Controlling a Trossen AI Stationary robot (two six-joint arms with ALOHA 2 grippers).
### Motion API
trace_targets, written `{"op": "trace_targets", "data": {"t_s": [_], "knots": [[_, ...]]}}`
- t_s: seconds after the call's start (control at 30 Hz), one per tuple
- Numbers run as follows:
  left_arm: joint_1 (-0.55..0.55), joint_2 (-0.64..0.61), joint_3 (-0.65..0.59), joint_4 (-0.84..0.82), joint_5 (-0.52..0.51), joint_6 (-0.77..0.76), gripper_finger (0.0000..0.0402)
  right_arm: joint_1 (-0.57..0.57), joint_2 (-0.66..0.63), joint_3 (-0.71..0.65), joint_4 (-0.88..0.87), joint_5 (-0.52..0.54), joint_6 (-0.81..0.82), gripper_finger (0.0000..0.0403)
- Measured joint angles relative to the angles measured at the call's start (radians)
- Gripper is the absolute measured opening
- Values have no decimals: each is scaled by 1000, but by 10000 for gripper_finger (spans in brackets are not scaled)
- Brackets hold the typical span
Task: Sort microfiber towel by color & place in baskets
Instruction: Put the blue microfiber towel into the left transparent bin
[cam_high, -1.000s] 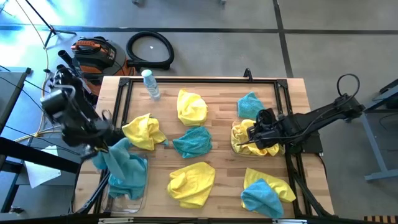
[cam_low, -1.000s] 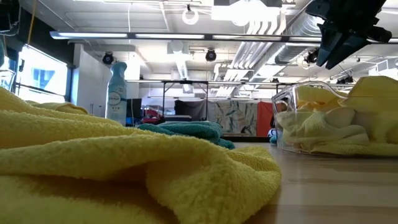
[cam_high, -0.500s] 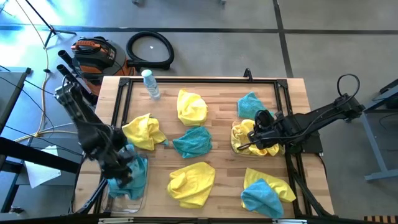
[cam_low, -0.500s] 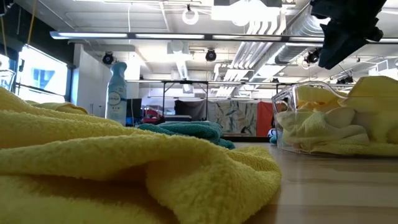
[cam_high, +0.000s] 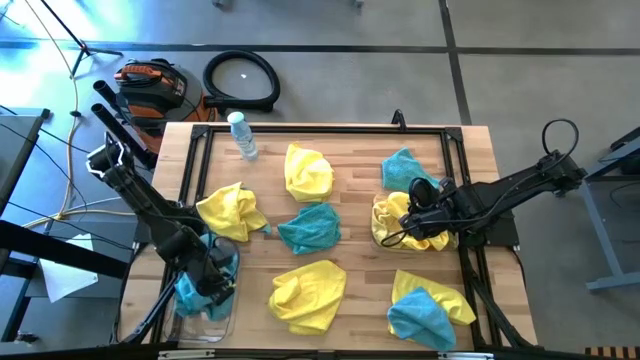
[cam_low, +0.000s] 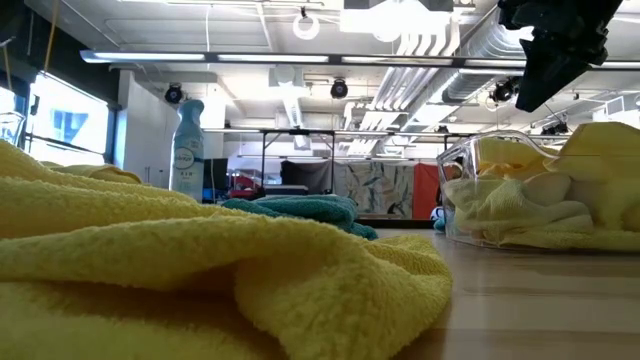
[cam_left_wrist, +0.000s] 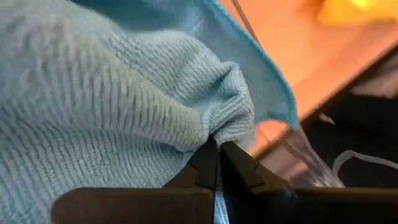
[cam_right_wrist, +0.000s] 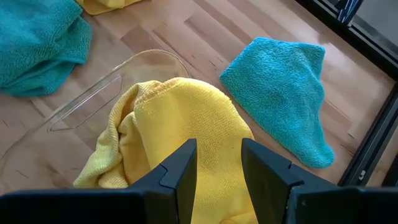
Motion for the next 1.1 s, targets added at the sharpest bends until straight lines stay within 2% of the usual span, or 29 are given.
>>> {"op": "trace_targets", "data": {"t_s": [0.13, 0.3, 0.57, 0.83, 1.1], "knots": [[0, 1, 0, -75, -95, 36, 0, 0, 0, 0, 17, 0, 13, 122], [-3, 33, 0, -87, -121, 110, 0, 0, 0, 0, 81, 0, 13, 122], [-23, 168, 0, -66, -173, 217, 3, 0, 0, 0, 167, 0, 14, 122], [-24, 298, 5, -57, -185, 228, 43, 0, 0, 0, 187, 21, 77, 122], [-24, 242, 0, -40, -186, 244, 89, 0, 0, 0, 190, 26, 96, 122]]}}
